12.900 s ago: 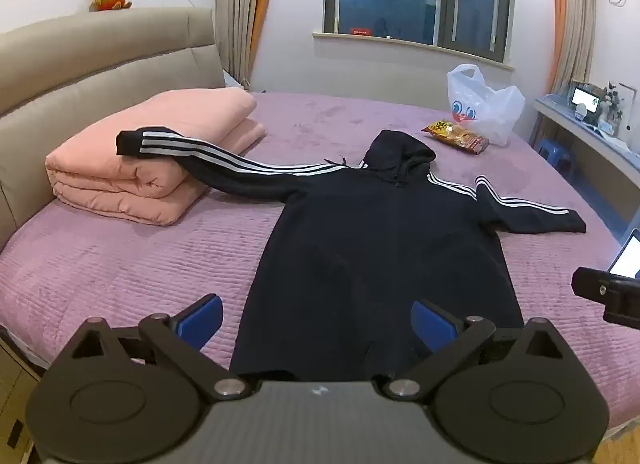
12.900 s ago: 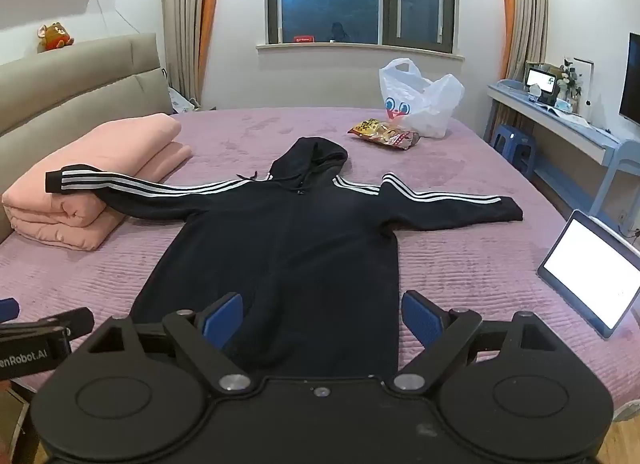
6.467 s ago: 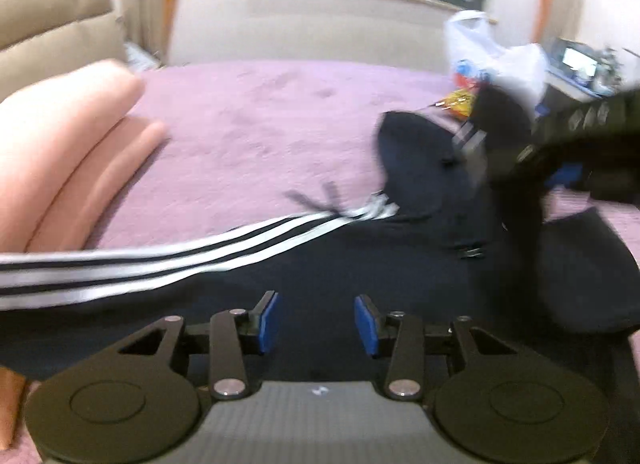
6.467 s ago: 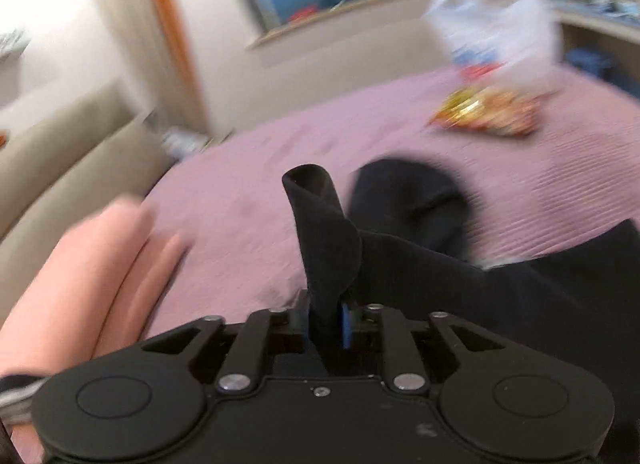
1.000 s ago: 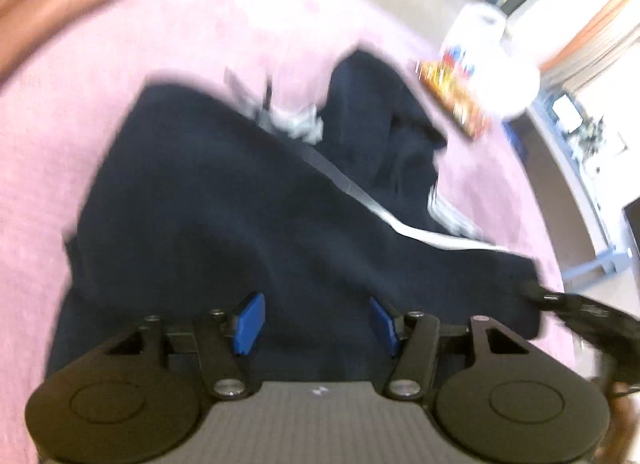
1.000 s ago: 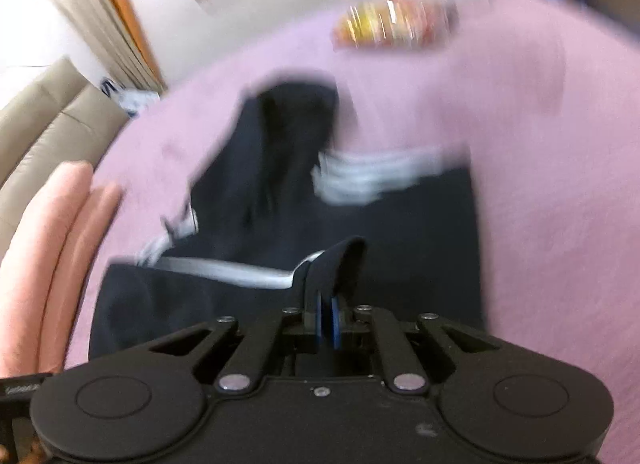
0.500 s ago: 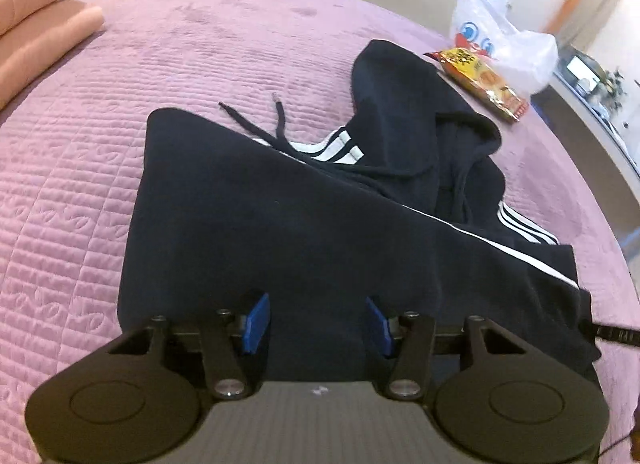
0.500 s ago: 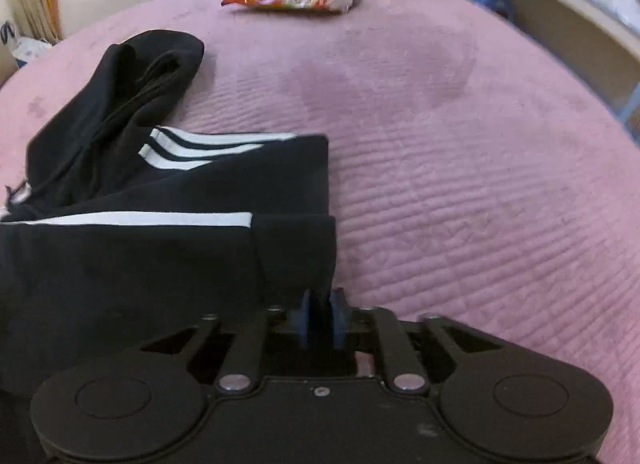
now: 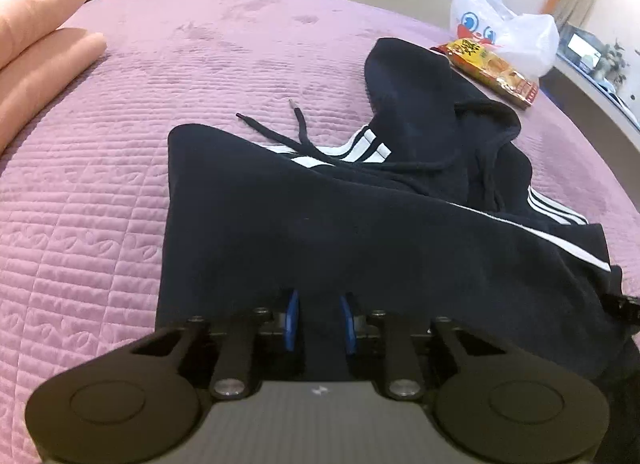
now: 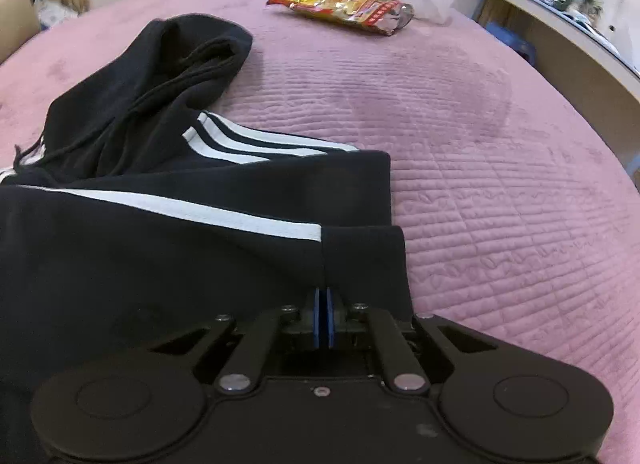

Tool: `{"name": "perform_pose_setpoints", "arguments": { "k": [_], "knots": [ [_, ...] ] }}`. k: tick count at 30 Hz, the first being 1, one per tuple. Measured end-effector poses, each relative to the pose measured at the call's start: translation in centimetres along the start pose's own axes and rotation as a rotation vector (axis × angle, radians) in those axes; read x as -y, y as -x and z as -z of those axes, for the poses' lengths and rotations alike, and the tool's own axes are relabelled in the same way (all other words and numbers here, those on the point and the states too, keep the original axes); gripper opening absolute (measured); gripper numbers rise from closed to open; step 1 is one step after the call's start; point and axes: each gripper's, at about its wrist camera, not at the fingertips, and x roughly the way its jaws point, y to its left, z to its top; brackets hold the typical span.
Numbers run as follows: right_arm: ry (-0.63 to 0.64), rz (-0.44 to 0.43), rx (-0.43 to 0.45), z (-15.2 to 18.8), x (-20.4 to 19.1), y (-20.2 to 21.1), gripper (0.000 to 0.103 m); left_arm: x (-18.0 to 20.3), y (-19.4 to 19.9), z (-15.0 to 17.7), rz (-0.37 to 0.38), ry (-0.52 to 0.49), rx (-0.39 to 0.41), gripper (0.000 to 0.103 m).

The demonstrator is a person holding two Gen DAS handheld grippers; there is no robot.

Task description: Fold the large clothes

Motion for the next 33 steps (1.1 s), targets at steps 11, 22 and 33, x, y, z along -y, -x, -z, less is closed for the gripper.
{"name": "perform_pose_setpoints", "arguments": {
  "k": [11, 22, 33],
  "knots": [
    [-0.032, -0.162, 0.189, -8.6, 1.7, 4.6, 0.037, 7.4, 2.1, -11.2, 0.189, -0.149, 0.157, 0.043],
    [-0.267, -0.383, 0.109, -17.4, -0.3, -6.0, 0.052, 13.5, -12.9, -20.5, 0.099, -0.134, 0.101, 0.066],
    [-0.17, -0.363, 0.092, -19.3, -4.1, -10.0, 0.009, 8.2, -11.9, -21.4, 0.118, -0.092, 0.225, 0.009]
  ]
}}
